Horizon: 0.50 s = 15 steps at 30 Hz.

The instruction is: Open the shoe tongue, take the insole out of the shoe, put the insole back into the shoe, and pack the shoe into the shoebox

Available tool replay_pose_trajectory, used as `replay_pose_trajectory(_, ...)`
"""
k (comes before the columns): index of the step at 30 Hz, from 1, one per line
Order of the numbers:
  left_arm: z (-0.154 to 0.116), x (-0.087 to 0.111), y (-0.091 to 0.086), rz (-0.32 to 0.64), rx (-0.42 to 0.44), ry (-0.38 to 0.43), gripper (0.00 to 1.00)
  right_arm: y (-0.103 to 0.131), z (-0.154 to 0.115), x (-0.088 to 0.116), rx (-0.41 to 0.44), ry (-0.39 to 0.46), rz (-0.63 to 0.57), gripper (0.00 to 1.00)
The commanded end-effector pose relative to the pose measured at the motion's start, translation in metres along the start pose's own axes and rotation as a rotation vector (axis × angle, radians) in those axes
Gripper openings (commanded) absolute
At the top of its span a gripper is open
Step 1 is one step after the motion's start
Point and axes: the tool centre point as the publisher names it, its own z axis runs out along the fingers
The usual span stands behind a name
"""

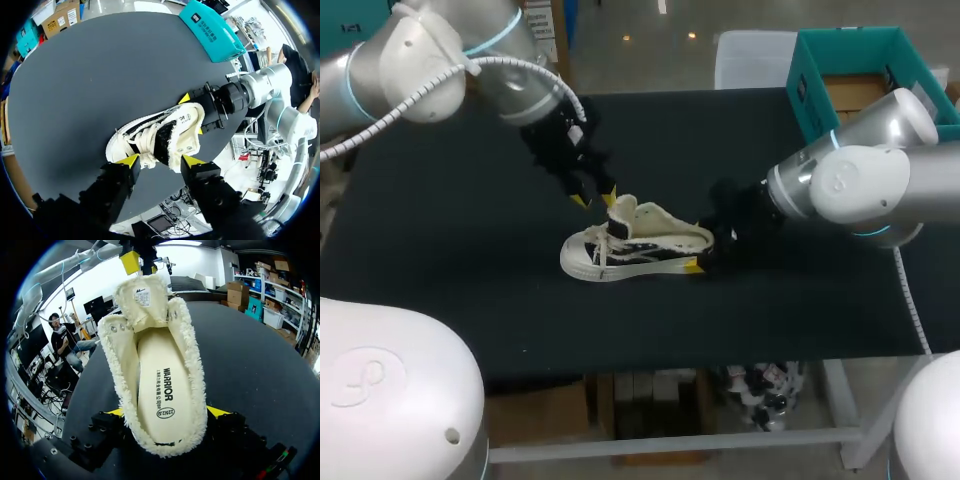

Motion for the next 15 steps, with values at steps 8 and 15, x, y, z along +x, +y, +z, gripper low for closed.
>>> replay_pose_trajectory(8,-0.019,0.032,-0.025,0.435,-0.225,-0.077,0.0,-0.003,0.003,0.0,-0.003,0.001,-0.001,0.0)
replay_pose_trajectory(15,-0.005,0.03,-0.014,0.909,-0.431,-0.214,0.0,-0.003,0.003,0.0,-0.003,0.001,-0.001,0.0)
